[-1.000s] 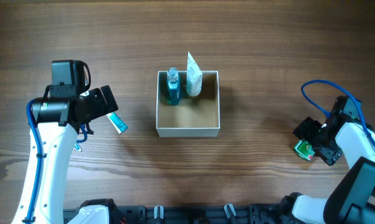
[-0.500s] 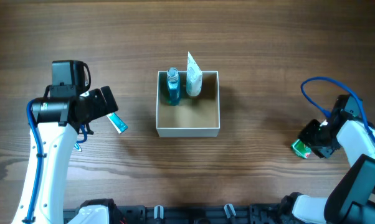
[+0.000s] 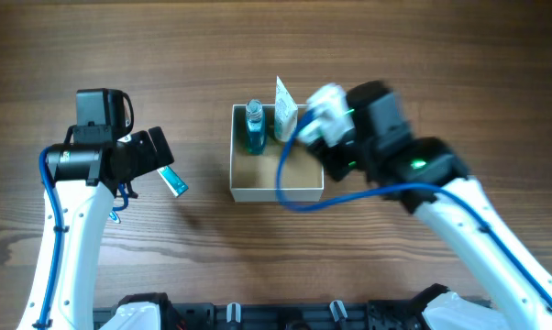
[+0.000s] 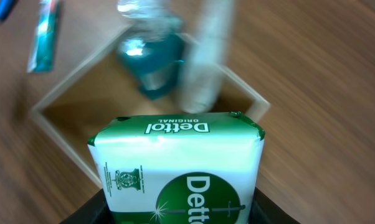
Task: Pack container
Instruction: 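Lower the Dettol soap into the box and open the right gripper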
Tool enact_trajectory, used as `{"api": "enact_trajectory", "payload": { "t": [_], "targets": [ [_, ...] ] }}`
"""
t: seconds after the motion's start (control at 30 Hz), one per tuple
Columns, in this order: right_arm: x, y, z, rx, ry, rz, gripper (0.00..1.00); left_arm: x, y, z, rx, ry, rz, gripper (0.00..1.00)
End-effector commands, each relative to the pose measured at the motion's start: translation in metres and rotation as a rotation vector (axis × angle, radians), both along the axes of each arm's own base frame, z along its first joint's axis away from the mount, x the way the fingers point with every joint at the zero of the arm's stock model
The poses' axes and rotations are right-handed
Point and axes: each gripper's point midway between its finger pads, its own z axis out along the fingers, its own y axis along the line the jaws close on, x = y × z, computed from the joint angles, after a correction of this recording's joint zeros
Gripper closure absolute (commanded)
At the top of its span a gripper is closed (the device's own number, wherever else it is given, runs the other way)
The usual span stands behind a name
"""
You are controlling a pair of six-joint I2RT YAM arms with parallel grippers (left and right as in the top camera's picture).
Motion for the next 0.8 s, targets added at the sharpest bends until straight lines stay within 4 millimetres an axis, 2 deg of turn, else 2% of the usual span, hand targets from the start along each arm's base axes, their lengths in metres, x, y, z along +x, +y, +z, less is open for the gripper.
{"api": "enact_trajectory", "payload": {
  "t": [0.0,0.07,0.2,0.27,0.33,0.37,0.4,0.47,0.53,0.57,0.63,0.7,0.73,0.77],
  "targets": [
    [0.006,0.022,-0.027,-0.137,-0.031,0.090,0.96,0.003,0.001,0.007,0.007,-0.017,0.016,0.00],
    [0.009,0.030,-0.051,-0.168,0.013,0.106,0.96,0.003,0.001,0.007,0.007,-0.017,0.016,0.00],
    [0.031,0.038,-0.081,-0.211,0.010,0.080,0.95,0.003,0.001,0.007,0.007,-0.017,0.016,0.00],
    [0.033,0.039,-0.090,-0.215,0.025,0.072,0.79,0.003,0.001,0.007,0.007,-0.017,0.016,0.00],
    [0.032,0.040,-0.090,-0.193,0.044,0.042,0.38,0.003,0.001,0.007,0.007,-0.017,0.016,0.00],
    [0.031,0.040,-0.087,-0.182,0.042,0.032,0.23,0.003,0.001,0.007,0.007,-0.017,0.016,0.00],
    [0.030,0.039,-0.079,-0.165,0.034,0.020,0.19,0.003,0.001,0.007,0.007,-0.017,0.016,0.00],
    [0.027,0.036,-0.050,-0.110,-0.008,-0.008,0.15,0.003,0.001,0.007,0.007,-0.017,0.016,0.00],
    [0.022,0.028,-0.010,-0.040,-0.079,-0.047,0.06,0.003,0.001,0.007,0.007,-0.018,0.016,0.00],
    [0.022,0.012,0.019,0.019,-0.129,-0.142,0.04,0.003,0.001,0.007,0.007,-0.018,0.016,0.00],
    [0.028,-0.030,0.047,0.110,-0.157,-0.397,0.00,0.003,-0.002,0.006,-0.015,-0.017,0.017,0.00],
    [0.031,-0.077,0.051,0.172,-0.116,-0.621,0.00,0.002,0.000,0.001,-0.040,-0.005,0.105,0.00],
    [0.031,-0.100,0.044,0.194,-0.065,-0.717,0.00,0.002,0.000,-0.004,-0.051,0.006,0.138,0.00],
    [0.031,-0.114,0.038,0.205,-0.022,-0.766,0.00,0.002,0.001,-0.012,-0.063,0.024,0.181,0.00]
  ]
}}
